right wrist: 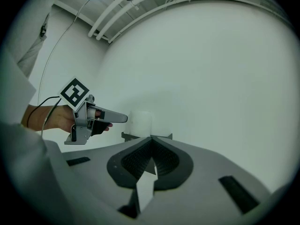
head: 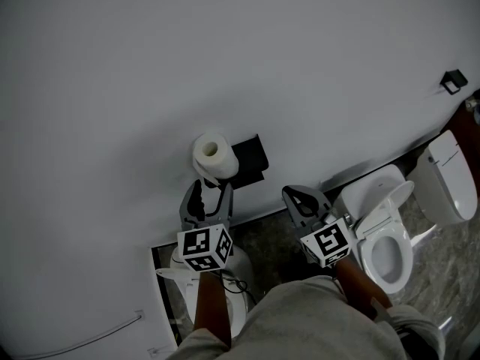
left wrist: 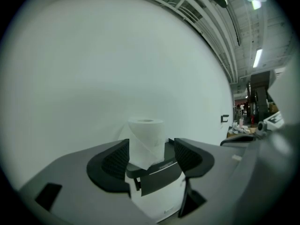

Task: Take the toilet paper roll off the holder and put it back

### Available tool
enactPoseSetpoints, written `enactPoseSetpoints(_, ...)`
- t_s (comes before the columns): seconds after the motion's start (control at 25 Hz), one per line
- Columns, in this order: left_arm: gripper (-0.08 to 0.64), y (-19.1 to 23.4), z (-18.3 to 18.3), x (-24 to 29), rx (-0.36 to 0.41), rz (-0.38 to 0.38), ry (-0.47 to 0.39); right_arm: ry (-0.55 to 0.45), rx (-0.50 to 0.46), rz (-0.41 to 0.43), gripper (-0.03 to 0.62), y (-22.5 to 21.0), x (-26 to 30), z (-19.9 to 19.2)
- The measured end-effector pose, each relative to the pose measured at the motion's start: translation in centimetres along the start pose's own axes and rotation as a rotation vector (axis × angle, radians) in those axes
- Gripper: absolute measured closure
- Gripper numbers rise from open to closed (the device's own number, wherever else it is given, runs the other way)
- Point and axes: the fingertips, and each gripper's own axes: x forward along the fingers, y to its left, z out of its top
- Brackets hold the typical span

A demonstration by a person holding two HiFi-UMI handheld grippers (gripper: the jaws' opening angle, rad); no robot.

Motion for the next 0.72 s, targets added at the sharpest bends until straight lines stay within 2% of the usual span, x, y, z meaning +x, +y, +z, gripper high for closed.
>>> enactPoseSetpoints(0.16,0.207,0.5,-0.1,1.7,-0.033,0.010,0.012,0.002,0.015,0.010,0.588,-0.8,0.7,-0.2)
enactPoseSetpoints(0.36,0.126,0.7,-0.9,3.9,-0.018,0.011,0.075,0.002,0.041,0.029,0.588,-1.9,1.9,-0.7)
enactPoseSetpoints(0.72,0.115,1.3,-1.0,6.8,0.019,0.059,0.164,0.026,0.100,0.030,0.588,-4.9,3.6,-2.2)
